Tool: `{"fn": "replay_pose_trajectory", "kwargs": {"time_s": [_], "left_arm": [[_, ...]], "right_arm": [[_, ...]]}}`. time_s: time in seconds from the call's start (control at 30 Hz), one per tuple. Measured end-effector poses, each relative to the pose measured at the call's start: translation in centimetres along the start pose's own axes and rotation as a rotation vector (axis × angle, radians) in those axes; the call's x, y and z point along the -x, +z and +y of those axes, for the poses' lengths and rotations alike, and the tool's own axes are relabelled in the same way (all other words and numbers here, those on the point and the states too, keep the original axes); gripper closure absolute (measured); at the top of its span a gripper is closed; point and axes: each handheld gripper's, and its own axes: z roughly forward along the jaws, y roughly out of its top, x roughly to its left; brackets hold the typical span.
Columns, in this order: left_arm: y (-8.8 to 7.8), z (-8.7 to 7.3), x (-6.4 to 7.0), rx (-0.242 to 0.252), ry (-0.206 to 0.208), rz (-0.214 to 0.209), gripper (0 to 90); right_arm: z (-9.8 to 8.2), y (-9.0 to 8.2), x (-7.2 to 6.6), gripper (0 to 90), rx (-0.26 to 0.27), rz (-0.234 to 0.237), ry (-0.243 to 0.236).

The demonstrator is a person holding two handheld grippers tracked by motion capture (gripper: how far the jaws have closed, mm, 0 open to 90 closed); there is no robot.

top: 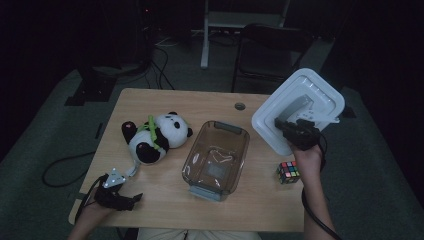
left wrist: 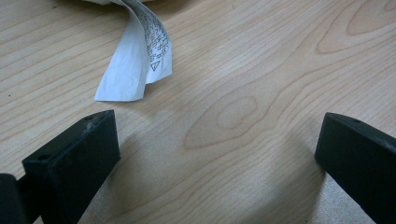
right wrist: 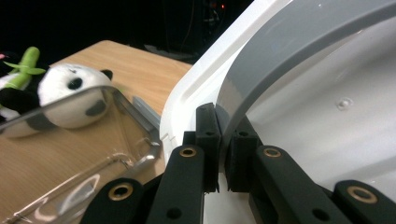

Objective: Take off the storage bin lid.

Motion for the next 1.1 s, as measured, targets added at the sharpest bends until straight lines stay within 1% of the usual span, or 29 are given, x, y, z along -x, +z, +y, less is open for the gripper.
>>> {"fn": "replay_pose_trajectory", "kwargs": {"time_s": [0.1, 0.2, 0.4, 0.63, 0.9, 1.03, 1.1], "left_arm": [[0.0, 0.0, 0.0, 0.0, 0.0, 0.0, 0.4], [0.0, 0.0, 0.0, 0.0, -0.001, -0.001, 0.4], [0.0, 0.0, 0.0, 0.0, -0.002, -0.001, 0.4], [0.0, 0.0, 0.0, 0.0, -0.002, -0.001, 0.5], [0.0, 0.0, 0.0, 0.0, -0.002, -0.001, 0.4], [0.0, 0.0, 0.0, 0.0, -0.001, -0.001, 0.4], [0.0, 0.0, 0.0, 0.0, -0.002, -0.001, 0.4]], "right_arm": [[-0.8, 1.0, 0.9, 86.1, -0.025, -0.009, 0.021], [-1.5, 2.1, 1.7, 86.1, -0.039, -0.012, 0.038], [-2.6, 4.3, 2.8, 86.1, -0.064, 0.011, 0.076], [-3.3, 7.0, 3.0, 86.1, -0.098, 0.037, 0.092], [-3.8, 9.4, 3.3, 86.0, -0.128, 0.061, 0.135], [-3.8, 10.5, 3.5, 86.0, -0.149, 0.067, 0.15], [-3.9, 11.0, 3.6, 86.0, -0.163, 0.066, 0.167]]}}
